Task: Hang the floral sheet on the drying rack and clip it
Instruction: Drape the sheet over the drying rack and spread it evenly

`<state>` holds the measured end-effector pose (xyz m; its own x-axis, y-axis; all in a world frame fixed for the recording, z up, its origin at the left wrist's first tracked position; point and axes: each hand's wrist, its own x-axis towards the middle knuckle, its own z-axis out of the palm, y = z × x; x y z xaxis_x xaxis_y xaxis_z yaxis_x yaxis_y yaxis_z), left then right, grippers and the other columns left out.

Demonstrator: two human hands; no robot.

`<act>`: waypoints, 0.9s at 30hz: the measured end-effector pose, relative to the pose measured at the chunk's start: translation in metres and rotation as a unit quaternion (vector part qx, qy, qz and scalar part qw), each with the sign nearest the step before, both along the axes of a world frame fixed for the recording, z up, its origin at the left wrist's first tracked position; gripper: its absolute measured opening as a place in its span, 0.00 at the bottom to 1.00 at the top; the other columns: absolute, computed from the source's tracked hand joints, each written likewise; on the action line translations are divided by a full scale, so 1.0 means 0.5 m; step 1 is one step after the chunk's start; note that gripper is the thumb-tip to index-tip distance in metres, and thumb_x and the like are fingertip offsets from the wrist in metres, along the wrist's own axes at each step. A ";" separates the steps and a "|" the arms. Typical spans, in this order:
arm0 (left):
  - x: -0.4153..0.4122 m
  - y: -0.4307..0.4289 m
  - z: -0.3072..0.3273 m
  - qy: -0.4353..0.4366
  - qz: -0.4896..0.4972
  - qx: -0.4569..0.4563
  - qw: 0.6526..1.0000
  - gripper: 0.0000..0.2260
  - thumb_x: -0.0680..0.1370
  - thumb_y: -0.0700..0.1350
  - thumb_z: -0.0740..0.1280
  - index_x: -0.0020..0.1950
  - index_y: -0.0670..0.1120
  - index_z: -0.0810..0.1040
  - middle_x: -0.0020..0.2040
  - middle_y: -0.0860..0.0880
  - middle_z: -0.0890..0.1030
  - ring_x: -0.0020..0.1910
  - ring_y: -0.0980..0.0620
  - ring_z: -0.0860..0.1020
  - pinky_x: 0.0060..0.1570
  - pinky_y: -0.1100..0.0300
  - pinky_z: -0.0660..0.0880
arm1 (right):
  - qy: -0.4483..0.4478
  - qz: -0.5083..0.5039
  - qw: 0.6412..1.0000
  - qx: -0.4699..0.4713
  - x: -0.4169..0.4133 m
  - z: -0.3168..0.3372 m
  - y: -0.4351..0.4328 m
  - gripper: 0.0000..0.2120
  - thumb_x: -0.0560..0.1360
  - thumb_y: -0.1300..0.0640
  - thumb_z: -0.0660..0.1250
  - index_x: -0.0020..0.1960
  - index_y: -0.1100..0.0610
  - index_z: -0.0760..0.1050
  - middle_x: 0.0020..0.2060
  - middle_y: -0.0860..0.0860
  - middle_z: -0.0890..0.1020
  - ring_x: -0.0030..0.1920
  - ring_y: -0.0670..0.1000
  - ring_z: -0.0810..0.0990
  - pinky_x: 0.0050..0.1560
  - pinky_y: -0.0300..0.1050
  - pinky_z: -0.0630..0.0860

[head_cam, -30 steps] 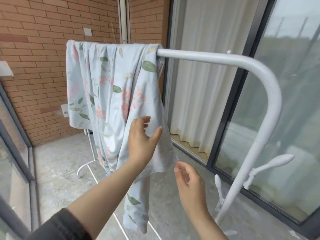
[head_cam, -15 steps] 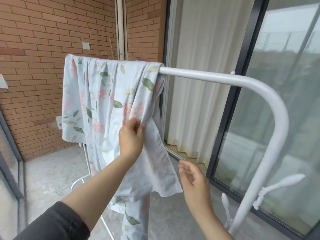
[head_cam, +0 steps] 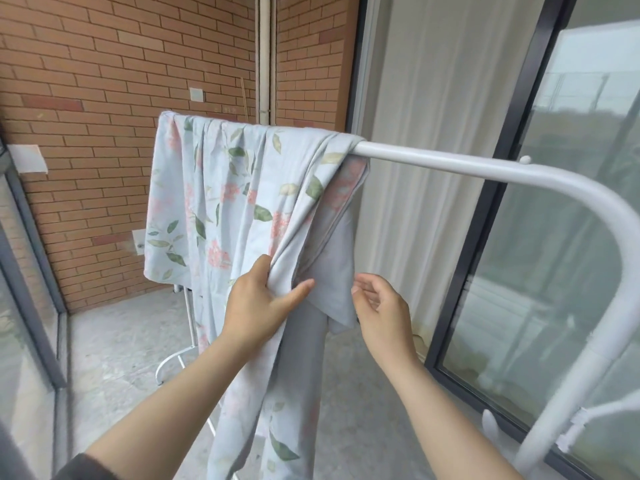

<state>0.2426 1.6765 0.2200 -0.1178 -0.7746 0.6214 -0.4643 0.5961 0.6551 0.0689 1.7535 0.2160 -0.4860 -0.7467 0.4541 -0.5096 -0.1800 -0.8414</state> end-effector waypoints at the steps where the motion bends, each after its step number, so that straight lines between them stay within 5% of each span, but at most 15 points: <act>1: 0.004 -0.002 -0.003 -0.026 0.014 0.009 1.000 0.28 0.69 0.62 0.72 0.36 0.47 0.56 0.28 0.52 0.59 0.28 0.52 0.59 0.27 0.58 0.59 | 0.004 0.000 1.000 0.003 0.004 0.006 -0.010 0.11 0.78 0.59 0.64 0.60 0.56 0.77 0.54 0.48 0.82 0.51 0.43 0.80 0.52 0.29 0.74; 5: 0.013 -0.011 -0.028 -0.037 0.022 0.021 0.999 0.19 0.75 0.57 0.64 0.35 0.48 0.59 0.27 0.50 0.66 0.29 0.46 0.69 0.29 0.52 0.66 | 0.078 -0.003 0.996 0.047 0.013 0.022 -0.049 0.21 0.75 0.56 0.69 0.67 0.56 0.72 0.63 0.50 0.75 0.63 0.48 0.74 0.65 0.40 0.69; 9: 0.013 -0.020 -0.034 -0.020 0.000 0.049 0.999 0.13 0.79 0.48 0.58 0.36 0.46 0.60 0.27 0.49 0.68 0.30 0.42 0.70 0.31 0.50 0.69 | 0.179 -0.027 0.974 0.139 0.015 0.023 -0.083 0.52 0.65 0.47 0.76 0.78 0.54 0.47 0.72 0.53 0.60 0.72 0.54 0.62 0.69 0.49 0.66; 11: 0.019 -0.022 -0.037 -0.036 -0.001 0.049 0.998 0.13 0.79 0.46 0.56 0.36 0.47 0.59 0.26 0.50 0.67 0.28 0.45 0.67 0.29 0.53 0.67 | 0.186 -0.038 0.964 0.187 0.016 0.021 -0.093 0.58 0.64 0.47 0.77 0.78 0.53 0.39 0.73 0.54 0.63 0.70 0.57 0.67 0.65 0.53 0.70; 13: 0.028 -0.025 -0.044 -0.056 -0.005 0.047 0.997 0.12 0.78 0.45 0.55 0.36 0.47 0.59 0.25 0.50 0.67 0.27 0.47 0.65 0.29 0.54 0.65 | 0.175 -0.046 0.960 0.214 0.014 0.016 -0.096 0.50 0.67 0.50 0.74 0.78 0.54 0.47 0.66 0.55 0.73 0.61 0.59 0.75 0.57 0.53 0.75; 14: 0.032 -0.026 -0.049 -0.064 -0.006 0.049 0.997 0.11 0.78 0.45 0.55 0.36 0.47 0.59 0.26 0.50 0.67 0.27 0.47 0.65 0.29 0.54 0.65 | 0.169 -0.041 0.963 0.203 0.011 0.011 -0.098 0.37 0.69 0.52 0.72 0.73 0.56 0.59 0.58 0.55 0.78 0.55 0.59 0.78 0.51 0.52 0.76; 15: 0.036 -0.027 -0.055 -0.070 -0.007 0.054 0.996 0.11 0.78 0.45 0.55 0.37 0.47 0.60 0.26 0.48 0.67 0.27 0.46 0.65 0.29 0.54 0.65 | 0.161 -0.046 0.972 0.165 0.008 0.008 -0.094 0.19 0.71 0.54 0.69 0.60 0.57 0.71 0.46 0.55 0.80 0.46 0.59 0.79 0.44 0.51 0.76; 16: 0.039 -0.027 -0.061 -0.074 -0.006 0.060 0.995 0.10 0.78 0.45 0.55 0.37 0.46 0.60 0.27 0.47 0.68 0.28 0.46 0.66 0.30 0.54 0.66 | 0.139 -0.050 0.982 0.118 0.005 0.007 -0.088 0.06 0.73 0.56 0.66 0.43 0.58 0.72 0.34 0.54 0.76 0.37 0.56 0.75 0.37 0.51 0.70; 18: 0.044 -0.029 -0.073 -0.086 0.003 0.072 0.994 0.09 0.79 0.45 0.55 0.39 0.44 0.61 0.28 0.45 0.70 0.29 0.45 0.66 0.31 0.53 0.67 | 0.073 -0.068 0.995 0.025 -0.003 0.007 -0.072 0.19 0.77 0.59 0.62 0.31 0.55 0.58 0.27 0.49 0.64 0.30 0.50 0.64 0.33 0.48 0.60; 21: 0.048 -0.026 -0.093 -0.095 0.011 0.081 0.992 0.09 0.79 0.44 0.56 0.40 0.43 0.61 0.27 0.44 0.68 0.28 0.45 0.64 0.30 0.53 0.64 | -0.025 -0.128 0.988 -0.080 -0.006 0.028 -0.037 0.19 0.80 0.58 0.59 0.32 0.55 0.57 0.26 0.48 0.62 0.27 0.46 0.60 0.33 0.47 0.58; 25: 0.038 -0.014 -0.114 -0.100 0.006 0.081 0.992 0.09 0.79 0.42 0.57 0.40 0.42 0.61 0.30 0.41 0.71 0.30 0.41 0.66 0.33 0.51 0.67 | -0.011 -0.056 0.997 -0.052 0.005 0.020 -0.004 0.21 0.74 0.41 0.67 0.36 0.56 0.66 0.28 0.48 0.71 0.30 0.45 0.69 0.35 0.44 0.68; 27: 0.029 -0.006 -0.120 -0.096 -0.001 0.085 0.992 0.09 0.79 0.41 0.57 0.40 0.42 0.62 0.30 0.40 0.71 0.31 0.40 0.67 0.33 0.50 0.67 | -0.038 0.027 0.999 0.015 0.000 0.010 0.008 0.26 0.62 0.37 0.74 0.52 0.52 0.74 0.44 0.45 0.81 0.45 0.44 0.79 0.47 0.42 0.76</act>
